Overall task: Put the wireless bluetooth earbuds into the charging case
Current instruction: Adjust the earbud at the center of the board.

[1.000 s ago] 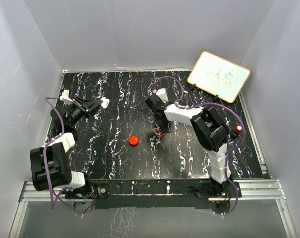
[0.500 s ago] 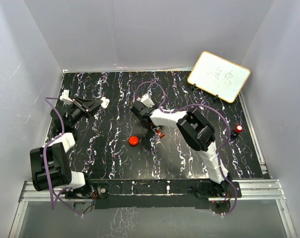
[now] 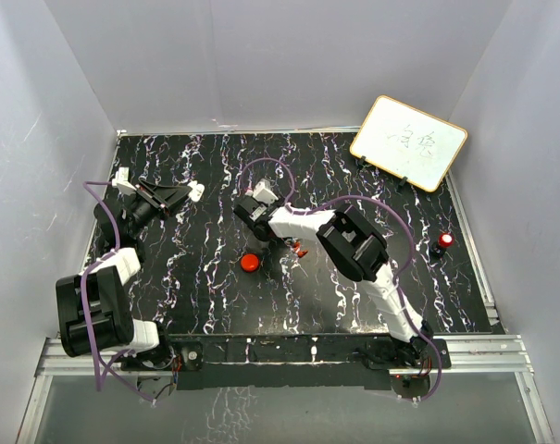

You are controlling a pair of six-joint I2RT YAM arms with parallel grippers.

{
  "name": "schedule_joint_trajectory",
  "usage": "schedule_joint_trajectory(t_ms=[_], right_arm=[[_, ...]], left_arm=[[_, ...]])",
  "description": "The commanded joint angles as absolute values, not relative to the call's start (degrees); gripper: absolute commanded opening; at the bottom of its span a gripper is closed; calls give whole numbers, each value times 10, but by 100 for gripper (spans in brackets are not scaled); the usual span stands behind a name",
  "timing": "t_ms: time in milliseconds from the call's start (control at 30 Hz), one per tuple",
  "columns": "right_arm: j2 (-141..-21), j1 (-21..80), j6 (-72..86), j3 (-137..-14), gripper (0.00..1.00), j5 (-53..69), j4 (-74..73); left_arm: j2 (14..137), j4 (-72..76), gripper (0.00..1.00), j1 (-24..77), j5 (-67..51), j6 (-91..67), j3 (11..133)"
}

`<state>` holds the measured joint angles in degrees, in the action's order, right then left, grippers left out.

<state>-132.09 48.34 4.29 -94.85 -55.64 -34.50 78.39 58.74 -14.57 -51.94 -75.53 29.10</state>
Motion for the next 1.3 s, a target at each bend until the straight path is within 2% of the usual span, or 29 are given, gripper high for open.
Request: schedule_joint_trajectory(t_ms=[0, 767, 1067, 1267], right_arm=[[-1347, 489, 39, -966, 11, -540, -354], [-1415, 505, -52, -1045, 14, -581, -388], [-1437, 513, -51, -1072, 23, -591, -405], [-1441, 516, -51, -1083, 26, -593, -410]], left_arm=[[757, 606, 0, -151, -533, -758, 291], [727, 561, 0, -170, -540, -752, 349], [726, 573, 0, -180, -545, -760, 340], [725, 583, 0, -187, -549, -767, 335]])
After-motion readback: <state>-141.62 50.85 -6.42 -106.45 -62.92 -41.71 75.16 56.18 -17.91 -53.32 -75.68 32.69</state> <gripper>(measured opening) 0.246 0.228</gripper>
